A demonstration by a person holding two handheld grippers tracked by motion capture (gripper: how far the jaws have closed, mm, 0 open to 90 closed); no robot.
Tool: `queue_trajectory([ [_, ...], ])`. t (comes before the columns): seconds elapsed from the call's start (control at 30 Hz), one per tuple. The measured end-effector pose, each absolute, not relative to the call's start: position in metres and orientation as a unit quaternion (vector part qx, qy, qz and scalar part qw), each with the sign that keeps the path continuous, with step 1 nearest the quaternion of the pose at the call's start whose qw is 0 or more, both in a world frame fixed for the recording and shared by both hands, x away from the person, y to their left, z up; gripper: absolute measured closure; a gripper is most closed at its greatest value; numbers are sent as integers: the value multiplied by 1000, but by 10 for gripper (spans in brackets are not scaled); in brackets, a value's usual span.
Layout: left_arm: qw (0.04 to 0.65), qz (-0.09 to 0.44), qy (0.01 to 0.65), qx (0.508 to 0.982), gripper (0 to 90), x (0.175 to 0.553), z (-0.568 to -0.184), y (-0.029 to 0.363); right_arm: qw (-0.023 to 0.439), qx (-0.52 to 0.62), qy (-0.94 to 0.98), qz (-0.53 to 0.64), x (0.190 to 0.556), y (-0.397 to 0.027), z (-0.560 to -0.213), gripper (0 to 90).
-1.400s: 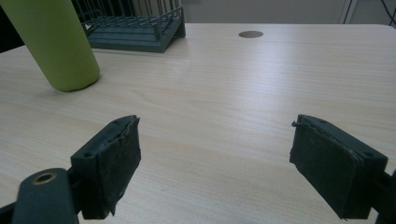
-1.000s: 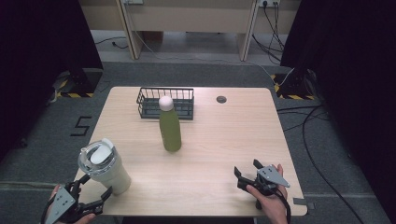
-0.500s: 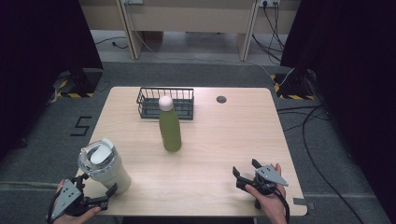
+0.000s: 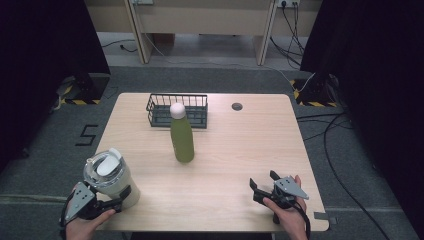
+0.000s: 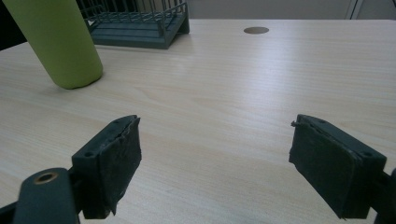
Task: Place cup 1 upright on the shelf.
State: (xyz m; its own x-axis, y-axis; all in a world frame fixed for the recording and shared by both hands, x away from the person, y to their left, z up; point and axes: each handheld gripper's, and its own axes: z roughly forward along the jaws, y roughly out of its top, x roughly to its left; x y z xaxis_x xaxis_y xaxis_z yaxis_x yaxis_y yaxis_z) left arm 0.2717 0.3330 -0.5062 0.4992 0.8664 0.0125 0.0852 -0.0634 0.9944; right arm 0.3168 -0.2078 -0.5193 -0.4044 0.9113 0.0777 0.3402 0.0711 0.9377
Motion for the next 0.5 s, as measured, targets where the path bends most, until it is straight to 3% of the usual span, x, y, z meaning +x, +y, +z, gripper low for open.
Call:
queue_trajectory([
  [0.5,578,342,364,645,91,271,-507,332,287,470,671,497,317,-208,-520,167],
])
